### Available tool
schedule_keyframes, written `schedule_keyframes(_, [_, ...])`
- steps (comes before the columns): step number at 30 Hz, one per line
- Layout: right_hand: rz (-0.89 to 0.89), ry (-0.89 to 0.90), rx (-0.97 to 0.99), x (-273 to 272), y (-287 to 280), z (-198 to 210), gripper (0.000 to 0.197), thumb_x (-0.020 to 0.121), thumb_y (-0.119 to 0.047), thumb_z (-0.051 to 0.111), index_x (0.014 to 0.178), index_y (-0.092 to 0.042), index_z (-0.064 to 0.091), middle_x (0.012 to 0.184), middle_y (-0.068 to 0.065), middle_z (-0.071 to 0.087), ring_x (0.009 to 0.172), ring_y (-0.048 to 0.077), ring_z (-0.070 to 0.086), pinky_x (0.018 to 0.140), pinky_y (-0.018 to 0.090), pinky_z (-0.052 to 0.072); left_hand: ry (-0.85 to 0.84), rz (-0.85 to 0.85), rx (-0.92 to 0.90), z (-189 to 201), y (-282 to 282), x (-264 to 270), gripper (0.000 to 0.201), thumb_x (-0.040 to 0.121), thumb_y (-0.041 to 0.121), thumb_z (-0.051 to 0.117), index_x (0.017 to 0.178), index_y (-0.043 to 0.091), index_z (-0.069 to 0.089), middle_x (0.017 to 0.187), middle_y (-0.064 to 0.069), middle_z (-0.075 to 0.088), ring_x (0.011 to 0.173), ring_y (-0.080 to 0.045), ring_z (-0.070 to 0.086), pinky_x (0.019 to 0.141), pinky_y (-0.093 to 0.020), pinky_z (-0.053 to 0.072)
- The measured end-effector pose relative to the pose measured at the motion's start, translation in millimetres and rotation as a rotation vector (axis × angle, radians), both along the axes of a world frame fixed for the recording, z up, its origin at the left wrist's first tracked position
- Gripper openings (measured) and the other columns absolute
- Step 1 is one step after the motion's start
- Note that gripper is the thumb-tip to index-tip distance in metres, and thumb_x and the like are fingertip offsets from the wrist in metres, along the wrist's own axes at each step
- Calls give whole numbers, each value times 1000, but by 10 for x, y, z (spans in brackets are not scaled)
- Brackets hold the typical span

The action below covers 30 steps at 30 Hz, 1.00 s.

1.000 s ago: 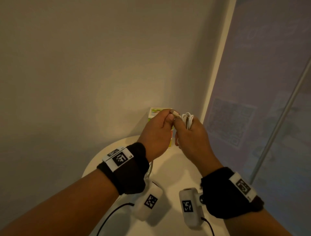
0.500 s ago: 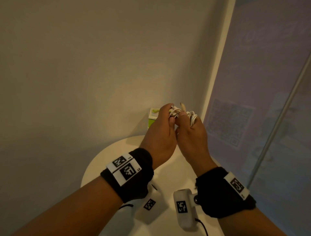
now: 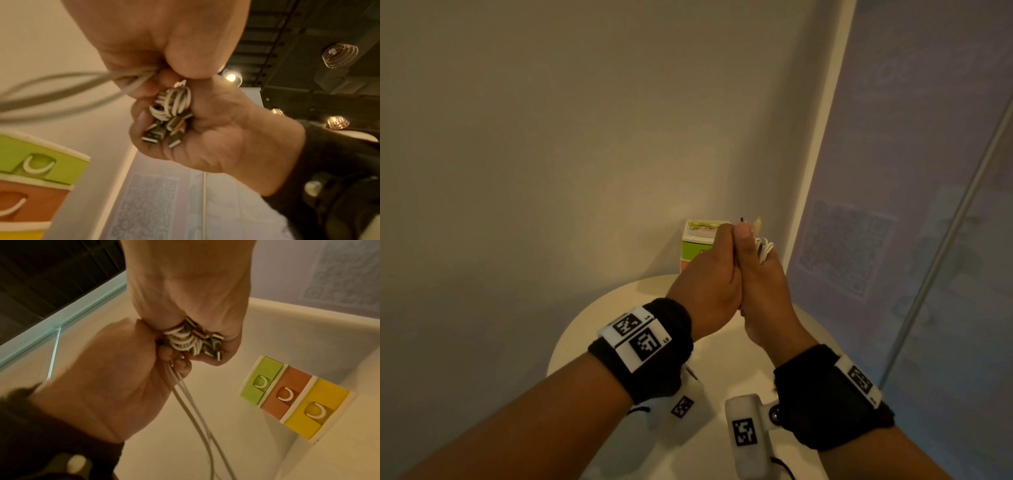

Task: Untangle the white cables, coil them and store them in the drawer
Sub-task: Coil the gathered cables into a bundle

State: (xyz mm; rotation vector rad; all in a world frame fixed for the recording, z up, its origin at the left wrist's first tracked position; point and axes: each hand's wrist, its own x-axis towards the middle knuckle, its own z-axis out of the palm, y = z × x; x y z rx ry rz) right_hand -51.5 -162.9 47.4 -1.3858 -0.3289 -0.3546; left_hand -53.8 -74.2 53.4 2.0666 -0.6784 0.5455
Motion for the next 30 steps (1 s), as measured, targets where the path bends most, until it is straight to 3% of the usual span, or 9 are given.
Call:
schedule_keyframes(4, [51,149,78,66,-49,-21,49,89,-60,53,112,-20,68,103,8,76,99,29,72,94,57,52,74,-125,123,12,43,45,32,102,22,35,134,15,31,104,-4,57,84,-11,59,75,-25,53])
schedule_keyframes(7, [35,194,146,106,-46,-53,46,94,-55,48,120,-21,66,104,2,77,96,22,73,89,46,57,101,-181,136,1,61,7,41,102,12,36,142,16,31,129,-5,52,111,-12,53,99,-26,46])
schedule_keyframes(10, [4,223,221,125,-28,-75,39,98,-45,49,122,-18,64,106,5,76,94,20,74,82,38,59,100,-181,142,-16,101,-7,39,101,9,37,139,17,42,134,-4,54,114,-9,52,97,-17,44])
schedule_keyframes(17, [-71,203,218,160,-26,-72,32,99,-34,50,117,-12,66,98,6,77,84,18,76,57,27,59,239,-255,96,-30,149,52,40,97,2,38,135,14,46,135,-3,53,119,-12,53,98,-20,46])
schedule_keyframes(21, [-125,190,262,181,-68,-50,21,98,-26,53,101,-10,67,77,-1,76,64,12,73,48,25,53,205,-226,-44,-105,109,26,49,100,-1,39,144,19,43,151,21,27,138,5,27,114,-21,30])
schedule_keyframes(23, [-184,157,266,200,-90,-39,14,97,-20,56,91,-10,63,63,-3,68,52,9,66,43,23,49,224,-170,-118,-119,88,-2,46,99,7,47,141,27,48,156,23,21,136,-14,41,93,-33,54])
schedule_keyframes(25, [-240,144,258,231,-126,-25,11,94,-12,56,87,-5,61,61,4,61,47,12,58,42,24,44,247,-126,-225,-131,89,-6,36,95,17,59,127,31,62,152,24,32,103,-12,65,51,-22,53])
schedule_keyframes(27, [-269,141,268,276,-188,-15,12,91,-7,53,80,-4,59,59,8,56,47,16,53,40,24,41,251,-112,-323,-166,94,5,25,89,19,68,112,26,73,138,22,53,83,-4,65,44,-13,44])
schedule_keyframes(30, [-257,130,290,336,-333,-1,21,92,-6,52,71,-12,54,55,4,53,47,17,52,41,24,39,227,-65,-246,-228,163,26,17,87,24,70,103,30,71,108,17,69,70,4,59,53,-11,43])
